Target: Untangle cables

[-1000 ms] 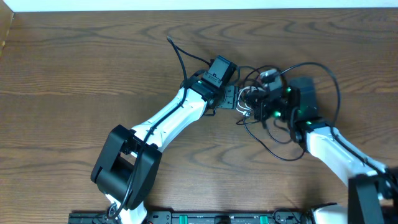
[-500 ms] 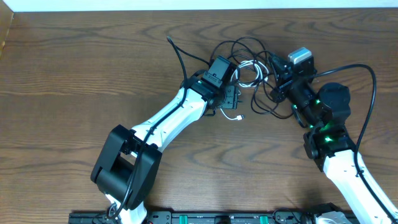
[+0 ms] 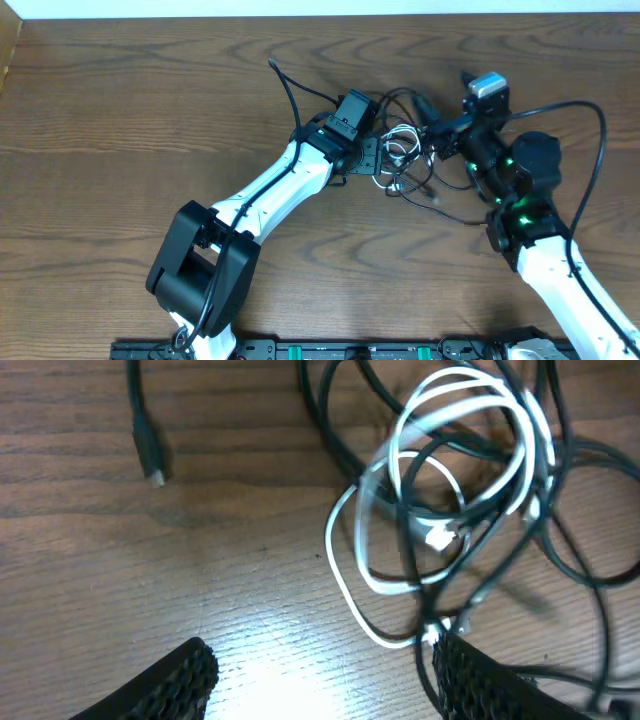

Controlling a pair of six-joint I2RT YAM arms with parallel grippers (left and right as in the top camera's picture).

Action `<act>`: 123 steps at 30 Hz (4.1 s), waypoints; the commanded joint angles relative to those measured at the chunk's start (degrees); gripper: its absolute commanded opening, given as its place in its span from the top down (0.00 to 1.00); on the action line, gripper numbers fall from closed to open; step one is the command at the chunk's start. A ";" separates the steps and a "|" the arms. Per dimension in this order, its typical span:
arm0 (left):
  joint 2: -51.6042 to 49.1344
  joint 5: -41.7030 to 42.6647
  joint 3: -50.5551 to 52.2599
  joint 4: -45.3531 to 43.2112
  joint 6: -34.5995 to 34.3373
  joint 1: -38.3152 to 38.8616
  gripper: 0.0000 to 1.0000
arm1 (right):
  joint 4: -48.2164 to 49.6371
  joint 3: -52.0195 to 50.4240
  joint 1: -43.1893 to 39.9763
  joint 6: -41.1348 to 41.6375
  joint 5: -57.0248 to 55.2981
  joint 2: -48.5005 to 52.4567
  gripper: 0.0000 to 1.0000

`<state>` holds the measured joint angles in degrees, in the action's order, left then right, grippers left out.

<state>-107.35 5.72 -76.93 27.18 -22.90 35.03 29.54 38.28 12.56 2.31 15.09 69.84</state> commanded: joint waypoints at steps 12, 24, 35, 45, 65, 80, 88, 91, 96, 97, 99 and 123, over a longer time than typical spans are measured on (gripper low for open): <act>1.68 -0.13 0.11 0.57 -0.52 -0.09 0.30 | -10.80 0.28 -0.17 4.04 -20.20 4.33 0.01; 1.68 -0.13 0.11 0.59 -0.55 -0.07 0.30 | -39.28 0.28 -0.20 30.14 -20.63 4.37 0.01; 1.68 -0.13 0.11 0.57 -0.52 -0.09 0.30 | -40.85 0.28 -0.09 33.88 -4.20 4.37 0.01; 1.68 -0.13 0.11 0.55 -0.52 -0.09 0.30 | -41.70 0.17 -0.04 63.34 -8.33 8.66 0.19; 1.68 -0.17 0.11 1.05 -0.50 -0.09 0.30 | -24.52 0.33 -2.29 60.33 -3.93 23.56 0.99; 1.68 -0.15 0.11 0.98 -0.52 -0.09 0.30 | -26.01 2.99 -7.98 43.67 -6.12 -3.82 0.98; 1.68 -0.15 0.11 0.98 -0.52 -0.09 0.30 | -23.47 2.99 -7.98 43.91 -1.60 -11.65 0.98; 1.68 -0.17 0.11 0.98 -0.52 -0.09 0.30 | -21.55 2.99 -7.98 44.04 -1.40 -12.74 0.98; 1.68 -0.15 0.11 1.01 -0.52 -0.09 0.30 | -18.56 3.02 -8.83 44.11 -1.66 -14.03 0.98; 1.68 -0.17 0.11 1.01 -0.52 -0.09 0.30 | -18.62 3.04 -9.57 43.76 -1.64 -14.05 0.98; 1.68 -0.17 0.11 1.01 -0.52 -0.09 0.30 | -19.98 3.04 -11.17 42.29 -2.40 -14.08 0.98; 1.68 -0.37 0.11 0.11 -0.50 -0.09 0.29 | -45.29 3.02 -16.31 30.56 -28.28 -3.23 0.01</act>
<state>-107.35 5.72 -76.93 27.14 -22.90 35.03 -19.09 40.71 -3.53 36.69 -17.67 65.93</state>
